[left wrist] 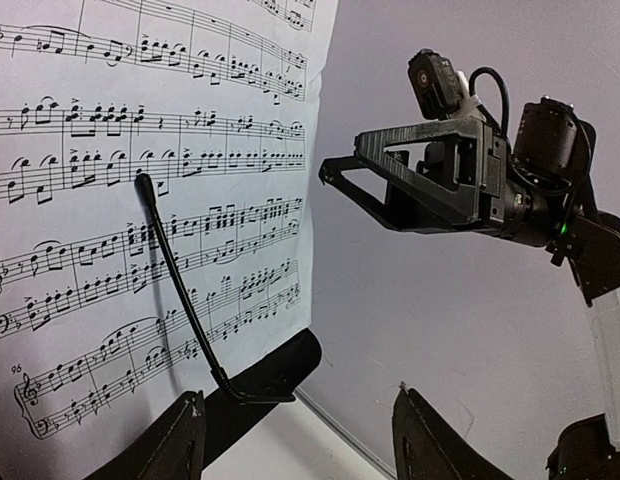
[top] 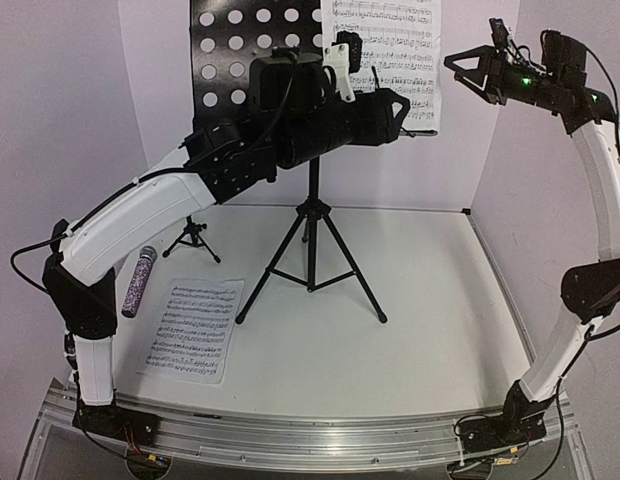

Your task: Pack up the instrument practice props

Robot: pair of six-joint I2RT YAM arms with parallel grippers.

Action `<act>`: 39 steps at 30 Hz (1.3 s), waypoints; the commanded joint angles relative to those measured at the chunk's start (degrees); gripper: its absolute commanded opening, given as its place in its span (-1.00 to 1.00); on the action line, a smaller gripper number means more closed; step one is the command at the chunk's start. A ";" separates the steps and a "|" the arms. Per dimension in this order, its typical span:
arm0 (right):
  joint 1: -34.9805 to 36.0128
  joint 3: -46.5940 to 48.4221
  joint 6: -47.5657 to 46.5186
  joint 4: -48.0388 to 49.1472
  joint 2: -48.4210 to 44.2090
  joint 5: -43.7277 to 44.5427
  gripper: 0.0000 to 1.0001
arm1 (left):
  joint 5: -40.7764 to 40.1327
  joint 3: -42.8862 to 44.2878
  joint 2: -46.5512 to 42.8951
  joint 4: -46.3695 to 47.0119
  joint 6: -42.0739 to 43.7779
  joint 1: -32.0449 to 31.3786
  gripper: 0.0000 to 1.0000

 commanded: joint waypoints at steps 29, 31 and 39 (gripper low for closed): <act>2.55 -7.43 1.43 9.76 0.75 -10.04 -0.52 | 2.36 0.68 4.68 13.47 0.51 3.92 -0.53; 2.48 -8.05 1.24 10.04 0.30 -9.84 -0.57 | 2.80 -0.01 4.44 13.45 -0.17 4.42 -0.54; 2.53 -8.01 1.46 10.55 0.04 -9.95 -0.73 | 5.66 -0.55 4.47 12.77 -2.34 5.42 -0.94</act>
